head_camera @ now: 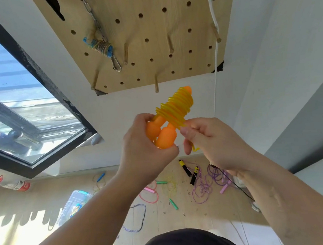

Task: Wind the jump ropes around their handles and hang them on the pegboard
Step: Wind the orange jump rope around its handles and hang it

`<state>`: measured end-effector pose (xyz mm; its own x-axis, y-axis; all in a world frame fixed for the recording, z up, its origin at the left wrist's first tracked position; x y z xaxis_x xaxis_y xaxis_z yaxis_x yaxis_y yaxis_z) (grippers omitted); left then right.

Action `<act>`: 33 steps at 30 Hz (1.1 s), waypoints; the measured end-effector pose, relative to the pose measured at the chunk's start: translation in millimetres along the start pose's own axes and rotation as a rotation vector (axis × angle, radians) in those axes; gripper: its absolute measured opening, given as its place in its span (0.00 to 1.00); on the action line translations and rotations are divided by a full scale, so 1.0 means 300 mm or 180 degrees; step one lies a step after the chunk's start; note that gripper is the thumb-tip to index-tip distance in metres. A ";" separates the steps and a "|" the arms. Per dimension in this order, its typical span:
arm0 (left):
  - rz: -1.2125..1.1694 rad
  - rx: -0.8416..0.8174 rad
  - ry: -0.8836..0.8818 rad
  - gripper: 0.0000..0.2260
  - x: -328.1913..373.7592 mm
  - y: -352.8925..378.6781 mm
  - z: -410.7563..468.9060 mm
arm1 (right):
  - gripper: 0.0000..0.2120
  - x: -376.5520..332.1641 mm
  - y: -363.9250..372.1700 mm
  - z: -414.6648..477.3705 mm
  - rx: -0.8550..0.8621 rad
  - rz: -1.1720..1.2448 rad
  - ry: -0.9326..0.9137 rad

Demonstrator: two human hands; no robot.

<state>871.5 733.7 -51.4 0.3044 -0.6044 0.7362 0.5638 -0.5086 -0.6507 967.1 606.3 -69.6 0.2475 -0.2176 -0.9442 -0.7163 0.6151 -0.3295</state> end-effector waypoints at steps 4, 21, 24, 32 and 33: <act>-0.0963 -0.0220 -0.0543 0.26 -0.020 0.029 -0.005 | 0.15 0.042 0.000 -0.002 0.0093 0.0830 0.0250; -0.3685 -0.1756 -0.1851 0.16 -0.012 0.220 -0.103 | 0.23 0.042 0.058 0.018 -0.0153 0.2143 0.0384; -0.3521 -0.2031 -0.1770 0.20 -0.006 0.220 -0.104 | 0.23 0.034 0.053 0.023 -0.0132 0.1921 0.0353; -0.3594 -0.2538 -0.1799 0.30 -0.004 0.223 -0.117 | 0.22 0.044 0.030 0.017 -0.0218 0.1260 0.0471; -0.3667 -0.2583 -0.1791 0.30 0.008 0.222 -0.115 | 0.20 0.049 0.035 0.016 -0.0269 0.1395 0.0466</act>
<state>883.2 677.3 -99.4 0.3566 0.5570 0.7500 0.1861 -0.8291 0.5273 966.4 613.3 -87.0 -0.1805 -0.0595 -0.9818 -0.7849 0.6103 0.1073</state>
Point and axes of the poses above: each hand's wrist, its own z-axis towards the middle knuckle, its own y-axis out of the palm, x = y × z, the point moved 9 cm from there along z, towards the middle knuckle
